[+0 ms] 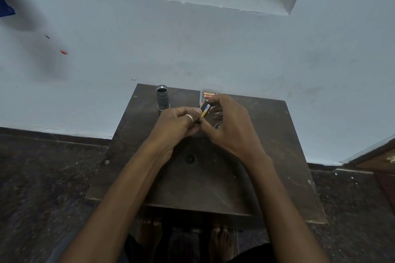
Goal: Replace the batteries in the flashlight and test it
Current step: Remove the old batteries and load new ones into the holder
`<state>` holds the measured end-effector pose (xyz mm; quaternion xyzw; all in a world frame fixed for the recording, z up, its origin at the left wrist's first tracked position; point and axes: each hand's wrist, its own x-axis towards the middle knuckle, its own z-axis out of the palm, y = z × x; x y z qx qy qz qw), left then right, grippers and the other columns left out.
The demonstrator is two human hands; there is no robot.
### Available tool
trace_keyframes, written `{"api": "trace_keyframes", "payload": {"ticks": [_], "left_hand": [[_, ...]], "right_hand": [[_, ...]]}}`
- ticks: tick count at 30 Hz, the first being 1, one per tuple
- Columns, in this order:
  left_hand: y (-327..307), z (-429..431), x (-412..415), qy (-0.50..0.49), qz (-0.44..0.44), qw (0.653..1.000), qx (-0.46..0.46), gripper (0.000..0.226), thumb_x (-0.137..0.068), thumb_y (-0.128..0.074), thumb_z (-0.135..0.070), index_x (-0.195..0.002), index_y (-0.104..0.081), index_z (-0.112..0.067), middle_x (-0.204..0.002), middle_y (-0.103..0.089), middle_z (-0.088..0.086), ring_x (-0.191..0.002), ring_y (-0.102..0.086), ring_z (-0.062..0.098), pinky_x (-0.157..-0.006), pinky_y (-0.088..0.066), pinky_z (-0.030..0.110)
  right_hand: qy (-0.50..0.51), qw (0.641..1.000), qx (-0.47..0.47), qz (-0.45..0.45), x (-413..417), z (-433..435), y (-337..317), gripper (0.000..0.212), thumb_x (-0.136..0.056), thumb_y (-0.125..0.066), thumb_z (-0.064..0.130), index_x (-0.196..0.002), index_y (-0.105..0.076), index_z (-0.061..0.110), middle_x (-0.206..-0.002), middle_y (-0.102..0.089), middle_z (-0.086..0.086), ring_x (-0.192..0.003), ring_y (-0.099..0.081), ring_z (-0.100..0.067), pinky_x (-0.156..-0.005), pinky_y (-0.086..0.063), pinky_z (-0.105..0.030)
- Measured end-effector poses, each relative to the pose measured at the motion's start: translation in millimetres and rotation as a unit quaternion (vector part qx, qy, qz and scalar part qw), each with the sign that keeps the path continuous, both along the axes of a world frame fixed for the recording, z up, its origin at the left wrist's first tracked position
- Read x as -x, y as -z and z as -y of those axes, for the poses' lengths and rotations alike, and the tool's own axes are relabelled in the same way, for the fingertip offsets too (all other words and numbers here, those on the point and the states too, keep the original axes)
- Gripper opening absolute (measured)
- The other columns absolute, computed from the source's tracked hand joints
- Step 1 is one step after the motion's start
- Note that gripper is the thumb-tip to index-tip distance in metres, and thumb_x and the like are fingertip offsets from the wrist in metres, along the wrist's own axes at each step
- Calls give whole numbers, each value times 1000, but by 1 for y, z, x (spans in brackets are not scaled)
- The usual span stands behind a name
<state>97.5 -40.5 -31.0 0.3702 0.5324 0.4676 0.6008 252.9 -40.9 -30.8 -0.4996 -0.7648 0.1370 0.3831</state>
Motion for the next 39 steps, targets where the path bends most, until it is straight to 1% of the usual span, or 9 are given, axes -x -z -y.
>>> {"api": "trace_keyframes", "payload": {"ticks": [4,10,16,21,25,31,35,37,39], "left_hand": [[3,1,-1,7,-1,1000,-16,11,-93,-66,-12,-95,-75,-5,-66,-73,-4,-63,-70,5,-62,-57,19],[2,0,-1,8,-5,1000,-21,12,-93,-67,-13,-92,-77,-8,-71,-75,1,-66,-72,10,-62,-58,23],[0,2,-3,15,-18,1000,-21,15,-93,-67,-15,-86,-79,-10,-75,-76,7,-70,-71,14,-65,-59,25],[-2,4,-4,17,-10,1000,-16,18,-93,-66,-16,-85,-79,-7,-79,-76,14,-70,-71,19,-75,-63,33],[-3,4,-2,14,9,1000,-8,18,-94,-65,-16,-89,-77,-3,-72,-75,8,-66,-71,12,-68,-61,26],[-1,2,-1,10,10,1000,3,20,-95,-64,-16,-84,-76,-4,-72,-74,5,-71,-72,10,-70,-60,22],[2,-1,-2,5,22,1000,10,21,-94,-66,-17,-80,-76,-4,-77,-75,7,-76,-73,9,-70,-58,20],[3,-2,-2,5,31,999,16,22,-94,-65,-14,-78,-76,-6,-79,-77,5,-79,-74,11,-69,-58,20],[4,-3,-1,5,31,999,18,24,-94,-65,-11,-75,-79,-7,-79,-78,-1,-83,-75,12,-69,-58,20]], "right_hand": [[11,998,-4,66,3,5,-3,42,-83,-63,31,-121,-53,18,-113,-64,1,-95,-64,-22,-75,-55,-44],[27,991,-33,126,3,7,-5,44,-85,-59,33,-126,-51,20,-117,-66,2,-102,-65,-19,-70,-51,-33],[30,990,-51,126,5,5,-2,35,-83,-61,29,-114,-51,17,-97,-68,-2,-71,-62,-21,-59,-35,-26],[5,996,-19,84,4,5,-4,35,-81,-55,29,-113,-50,17,-94,-71,-5,-75,-68,-27,-61,-54,-39],[-14,999,4,52,2,3,-4,31,-84,-56,30,-113,-57,17,-98,-72,-4,-80,-69,-20,-67,-57,-41],[-39,998,17,39,-6,-1,-5,34,-86,-66,36,-114,-68,18,-106,-72,1,-90,-67,-12,-77,-59,-32],[-53,998,-9,34,-11,-5,-2,31,-83,-79,24,-112,-73,17,-106,-75,0,-95,-68,-11,-85,-53,-17],[-55,998,-11,18,-12,-7,-1,28,-84,-79,22,-112,-75,16,-106,-76,1,-94,-67,-6,-85,-46,-5],[-51,999,-3,-6,-12,-8,-2,25,-88,-76,22,-112,-75,15,-106,-77,1,-91,-66,0,-81,-45,-1]]}}
